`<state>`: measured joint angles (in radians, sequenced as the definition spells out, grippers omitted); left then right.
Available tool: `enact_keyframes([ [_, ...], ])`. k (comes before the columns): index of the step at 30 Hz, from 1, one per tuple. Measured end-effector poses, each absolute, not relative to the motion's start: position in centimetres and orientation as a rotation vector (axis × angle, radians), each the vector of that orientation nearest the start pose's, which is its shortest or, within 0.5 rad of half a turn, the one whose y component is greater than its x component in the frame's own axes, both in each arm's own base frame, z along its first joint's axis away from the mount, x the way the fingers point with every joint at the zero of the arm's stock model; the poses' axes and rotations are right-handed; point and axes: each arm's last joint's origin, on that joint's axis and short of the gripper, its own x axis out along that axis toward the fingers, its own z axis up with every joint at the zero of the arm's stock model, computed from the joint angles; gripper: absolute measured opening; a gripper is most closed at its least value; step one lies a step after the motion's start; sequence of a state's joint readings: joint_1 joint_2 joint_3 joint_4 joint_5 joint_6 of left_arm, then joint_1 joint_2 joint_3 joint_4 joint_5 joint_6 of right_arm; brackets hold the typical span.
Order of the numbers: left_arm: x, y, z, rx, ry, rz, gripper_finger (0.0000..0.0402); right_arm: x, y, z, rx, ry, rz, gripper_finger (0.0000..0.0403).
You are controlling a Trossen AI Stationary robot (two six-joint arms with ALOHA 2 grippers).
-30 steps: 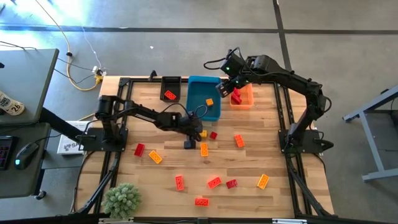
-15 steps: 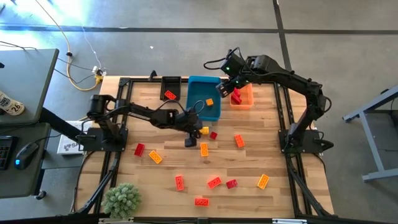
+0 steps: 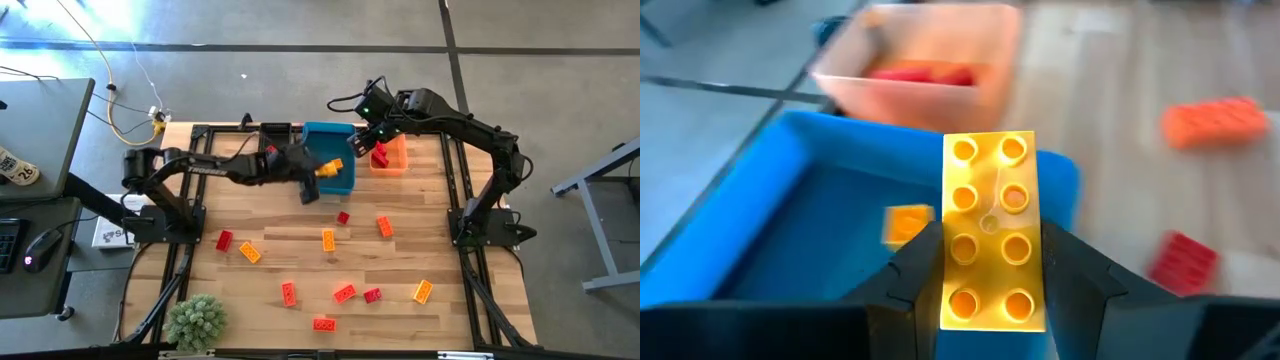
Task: Sort & place blocks by color
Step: Put the yellow game piece into the blue bin, then put the orange game piece into the black bin
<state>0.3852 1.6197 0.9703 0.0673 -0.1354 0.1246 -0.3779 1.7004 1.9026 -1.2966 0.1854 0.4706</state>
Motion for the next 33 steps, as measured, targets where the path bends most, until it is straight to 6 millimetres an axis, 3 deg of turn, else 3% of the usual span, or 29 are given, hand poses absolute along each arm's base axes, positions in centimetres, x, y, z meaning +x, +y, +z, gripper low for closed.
enact_keyframes([
  [8, 30.6, 17.3, 19.5, -0.064, 0.646, 0.464, 0.0119, 30.3, -12.6, 38.9, 0.520, 0.943, -0.752, 0.0172],
  [13, 30.6, 17.5, 18.9, -0.113, 0.653, 0.482, 0.0136, 30.2, -12.0, 38.7, 0.638, 0.978, -0.699, 0.0172],
  [18, 30.8, 17.4, 19.0, -0.113, 0.645, 0.478, 0.0157, 30.2, -10.0, 38.3, 0.681, 1.056, -0.686, 0.0172],
  [23, 30.9, 17.2, 19.0, -0.111, 0.644, 0.474, 0.0174, 30.5, -7.3, 36.6, 0.651, 1.158, -0.728, 0.0172],
  [33, 30.9, 17.1, 19.0, -0.119, 0.642, 0.451, 0.0196, 30.7, -2.2, 31.1, 0.658, 1.316, -0.845, 0.0172],
])
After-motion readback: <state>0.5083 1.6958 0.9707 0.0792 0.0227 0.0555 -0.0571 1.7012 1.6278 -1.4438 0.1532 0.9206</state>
